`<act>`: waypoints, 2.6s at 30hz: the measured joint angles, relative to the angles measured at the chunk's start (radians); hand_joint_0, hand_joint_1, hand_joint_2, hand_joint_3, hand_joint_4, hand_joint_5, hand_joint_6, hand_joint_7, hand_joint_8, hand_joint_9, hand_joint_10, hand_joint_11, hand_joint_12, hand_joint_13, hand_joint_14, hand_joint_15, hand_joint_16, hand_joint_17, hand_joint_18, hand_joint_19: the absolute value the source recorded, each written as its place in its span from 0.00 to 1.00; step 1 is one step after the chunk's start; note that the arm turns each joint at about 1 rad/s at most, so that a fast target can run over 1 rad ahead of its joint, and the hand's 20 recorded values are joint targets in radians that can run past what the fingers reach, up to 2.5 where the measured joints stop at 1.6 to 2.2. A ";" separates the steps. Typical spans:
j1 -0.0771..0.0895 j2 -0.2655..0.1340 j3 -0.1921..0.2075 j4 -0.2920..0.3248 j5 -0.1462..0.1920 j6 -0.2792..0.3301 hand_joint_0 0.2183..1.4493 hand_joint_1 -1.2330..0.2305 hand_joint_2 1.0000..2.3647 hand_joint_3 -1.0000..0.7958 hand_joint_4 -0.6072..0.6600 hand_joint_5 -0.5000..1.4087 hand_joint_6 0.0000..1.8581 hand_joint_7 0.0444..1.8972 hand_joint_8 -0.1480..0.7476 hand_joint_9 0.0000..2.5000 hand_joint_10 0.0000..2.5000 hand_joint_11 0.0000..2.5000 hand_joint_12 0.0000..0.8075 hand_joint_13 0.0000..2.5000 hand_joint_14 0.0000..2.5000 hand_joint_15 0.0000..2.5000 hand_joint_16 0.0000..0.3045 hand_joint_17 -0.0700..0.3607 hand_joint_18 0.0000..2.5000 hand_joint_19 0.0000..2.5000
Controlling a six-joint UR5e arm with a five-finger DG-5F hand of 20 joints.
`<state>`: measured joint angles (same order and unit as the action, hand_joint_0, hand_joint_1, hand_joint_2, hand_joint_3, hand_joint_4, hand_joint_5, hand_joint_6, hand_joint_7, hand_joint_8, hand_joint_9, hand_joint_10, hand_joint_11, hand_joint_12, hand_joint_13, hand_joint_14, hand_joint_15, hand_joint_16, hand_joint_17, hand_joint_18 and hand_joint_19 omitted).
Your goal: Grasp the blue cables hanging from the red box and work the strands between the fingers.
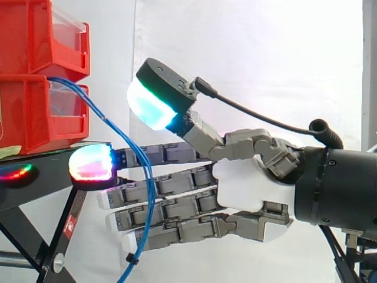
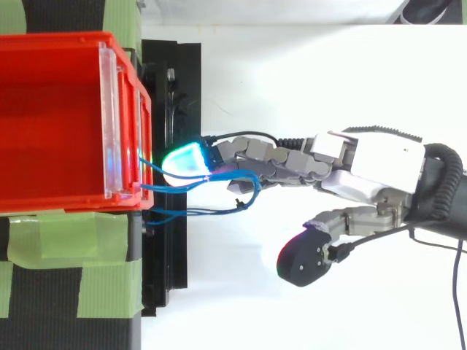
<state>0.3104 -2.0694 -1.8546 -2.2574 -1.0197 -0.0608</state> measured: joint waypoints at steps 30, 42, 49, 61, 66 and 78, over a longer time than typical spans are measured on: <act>-0.001 0.001 0.008 0.001 -0.002 -0.008 0.44 0.46 0.00 0.00 0.62 0.10 0.00 0.32 0.55 0.15 0.00 0.07 0.48 0.12 0.00 0.07 0.20 0.49 0.18 0.13; 0.000 0.001 0.009 0.005 -0.003 -0.005 0.44 0.46 0.00 0.00 0.62 0.10 0.00 0.32 0.56 0.17 0.00 0.08 0.50 0.18 0.00 0.10 0.20 0.49 0.21 0.14; 0.000 0.002 0.016 0.004 -0.012 -0.002 0.44 0.46 0.00 0.00 0.62 0.10 0.00 0.32 0.57 0.19 0.00 0.10 0.50 0.20 0.00 0.11 0.20 0.49 0.23 0.15; 0.001 0.002 0.022 0.004 -0.015 -0.002 0.45 0.47 0.00 0.01 0.63 0.11 0.00 0.32 0.58 0.23 0.00 0.14 0.52 0.26 0.00 0.16 0.20 0.49 0.27 0.17; 0.001 0.002 0.023 0.003 -0.016 -0.001 0.45 0.47 0.00 0.01 0.63 0.11 0.00 0.32 0.59 0.24 0.00 0.16 0.53 0.28 0.01 0.18 0.20 0.49 0.28 0.17; 0.001 0.002 0.024 0.003 -0.016 -0.001 0.45 0.46 0.00 0.01 0.63 0.12 0.00 0.32 0.60 0.28 0.00 0.21 0.54 0.34 0.01 0.24 0.20 0.49 0.29 0.19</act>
<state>0.3114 -2.0678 -1.8306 -2.2549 -1.0354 -0.0614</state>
